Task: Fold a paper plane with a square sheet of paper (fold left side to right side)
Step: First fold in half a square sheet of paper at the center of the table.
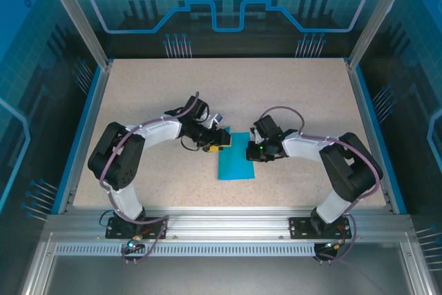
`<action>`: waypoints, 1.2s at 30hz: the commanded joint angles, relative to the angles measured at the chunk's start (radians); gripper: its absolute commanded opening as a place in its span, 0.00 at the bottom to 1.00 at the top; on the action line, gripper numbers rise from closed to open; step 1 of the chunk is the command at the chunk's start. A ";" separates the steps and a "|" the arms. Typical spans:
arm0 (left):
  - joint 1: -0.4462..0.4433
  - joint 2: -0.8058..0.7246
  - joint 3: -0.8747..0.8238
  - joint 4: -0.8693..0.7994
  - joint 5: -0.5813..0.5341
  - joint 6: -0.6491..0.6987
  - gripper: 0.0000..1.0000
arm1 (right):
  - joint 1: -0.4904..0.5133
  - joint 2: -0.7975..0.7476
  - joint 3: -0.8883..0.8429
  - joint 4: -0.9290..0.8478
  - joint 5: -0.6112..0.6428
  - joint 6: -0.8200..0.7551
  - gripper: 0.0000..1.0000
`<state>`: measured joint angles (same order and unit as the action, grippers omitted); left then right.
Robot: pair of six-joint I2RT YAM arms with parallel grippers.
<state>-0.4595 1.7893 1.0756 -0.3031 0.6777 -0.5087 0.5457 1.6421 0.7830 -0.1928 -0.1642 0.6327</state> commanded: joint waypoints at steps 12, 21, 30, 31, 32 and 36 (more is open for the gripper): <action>-0.016 0.052 0.051 0.020 -0.006 -0.030 0.24 | -0.011 -0.184 -0.011 -0.002 -0.024 0.000 0.12; -0.019 0.053 0.054 0.005 -0.021 -0.021 0.10 | -0.055 -0.260 -0.070 0.144 -0.172 0.057 0.39; -0.023 0.060 0.058 0.005 -0.024 -0.022 0.09 | -0.047 -0.156 -0.032 0.231 -0.302 0.113 0.47; -0.023 0.062 0.058 0.003 -0.024 -0.022 0.08 | -0.047 -0.143 -0.025 0.231 -0.305 0.116 0.46; -0.023 0.061 0.058 0.004 -0.025 -0.022 0.08 | -0.046 -0.129 -0.021 0.231 -0.311 0.122 0.46; -0.024 0.063 0.059 0.003 -0.026 -0.022 0.07 | -0.037 -0.088 -0.009 0.259 -0.336 0.137 0.41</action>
<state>-0.4755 1.8339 1.1088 -0.2821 0.6582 -0.5442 0.4988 1.5326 0.7406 0.0238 -0.4503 0.7479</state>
